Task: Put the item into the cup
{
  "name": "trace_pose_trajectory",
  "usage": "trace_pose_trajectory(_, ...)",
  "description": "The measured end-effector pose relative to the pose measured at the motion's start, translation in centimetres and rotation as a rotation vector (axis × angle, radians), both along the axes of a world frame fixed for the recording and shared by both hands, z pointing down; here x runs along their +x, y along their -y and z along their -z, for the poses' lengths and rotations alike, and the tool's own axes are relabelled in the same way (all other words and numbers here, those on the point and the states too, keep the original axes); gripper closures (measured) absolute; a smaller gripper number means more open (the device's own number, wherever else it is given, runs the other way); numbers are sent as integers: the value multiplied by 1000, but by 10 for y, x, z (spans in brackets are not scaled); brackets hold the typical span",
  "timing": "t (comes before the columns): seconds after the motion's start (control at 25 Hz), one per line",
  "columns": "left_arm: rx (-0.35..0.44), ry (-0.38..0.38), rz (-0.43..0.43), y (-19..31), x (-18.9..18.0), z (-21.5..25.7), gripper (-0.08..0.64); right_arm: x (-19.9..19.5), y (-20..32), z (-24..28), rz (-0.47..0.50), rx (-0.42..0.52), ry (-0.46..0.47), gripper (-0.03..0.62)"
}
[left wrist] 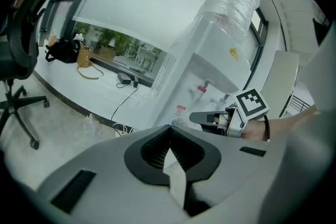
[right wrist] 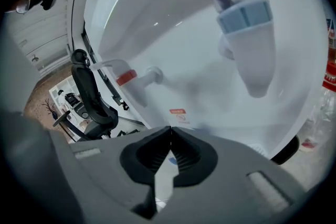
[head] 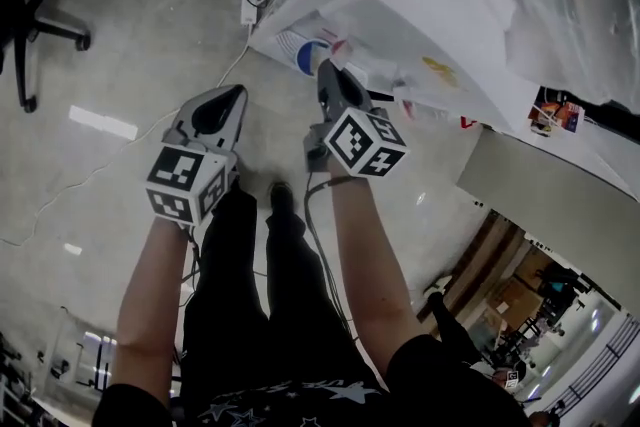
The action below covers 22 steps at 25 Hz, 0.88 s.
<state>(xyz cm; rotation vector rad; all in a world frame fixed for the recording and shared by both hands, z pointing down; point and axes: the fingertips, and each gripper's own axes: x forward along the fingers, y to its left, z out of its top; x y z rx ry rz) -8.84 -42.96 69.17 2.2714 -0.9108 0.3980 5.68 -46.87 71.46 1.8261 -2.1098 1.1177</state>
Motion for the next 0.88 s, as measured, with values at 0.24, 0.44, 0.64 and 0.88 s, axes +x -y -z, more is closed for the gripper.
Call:
trace_pose_trajectory(0.24, -22, 5, -4, -1, -1, -8, 554, 1, 4, -15, 14, -29, -26, 591)
trace_pose_trajectory(0.44, -27, 6, -4, -2, -1, -12, 554, 2, 6, -19, 20, -31, -57, 591)
trace_pose_trajectory(0.64, -42, 6, 6, -5, -1, -16, 554, 6, 8, -21, 30, -35, -73, 589)
trace_pose_trajectory(0.88, -46, 10, 5, -9, -1, -20, 554, 5, 8, -22, 45, -27, -81, 588)
